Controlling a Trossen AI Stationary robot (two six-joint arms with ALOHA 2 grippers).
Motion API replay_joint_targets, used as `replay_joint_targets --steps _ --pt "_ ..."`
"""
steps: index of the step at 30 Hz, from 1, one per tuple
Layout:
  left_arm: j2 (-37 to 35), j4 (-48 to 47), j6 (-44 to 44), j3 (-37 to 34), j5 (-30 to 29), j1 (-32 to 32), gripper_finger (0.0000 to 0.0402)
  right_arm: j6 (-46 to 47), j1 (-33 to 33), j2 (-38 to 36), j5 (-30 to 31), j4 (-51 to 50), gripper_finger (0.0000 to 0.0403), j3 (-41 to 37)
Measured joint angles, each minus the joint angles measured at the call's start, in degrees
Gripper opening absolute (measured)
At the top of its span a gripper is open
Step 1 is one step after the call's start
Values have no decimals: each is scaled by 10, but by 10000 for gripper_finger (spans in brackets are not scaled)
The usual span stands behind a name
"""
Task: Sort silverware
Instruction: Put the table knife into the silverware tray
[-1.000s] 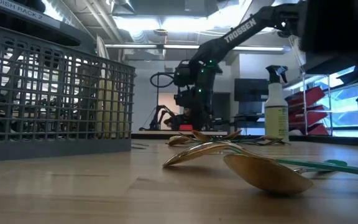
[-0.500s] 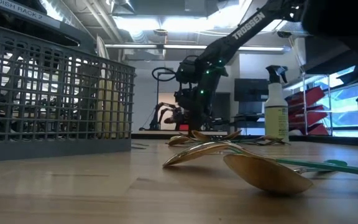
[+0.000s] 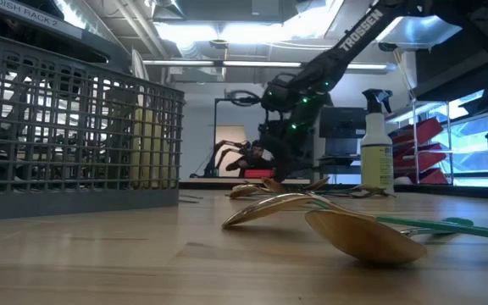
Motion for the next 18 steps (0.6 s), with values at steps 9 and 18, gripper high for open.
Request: replay_joint_targets --steps 9,18 --pt "0 4 4 0 -1 0 79 1 1 0 -2 -9 0 -3" --pt "0 4 4 0 -2 0 79 6 -5 0 2 -41 0 -3"
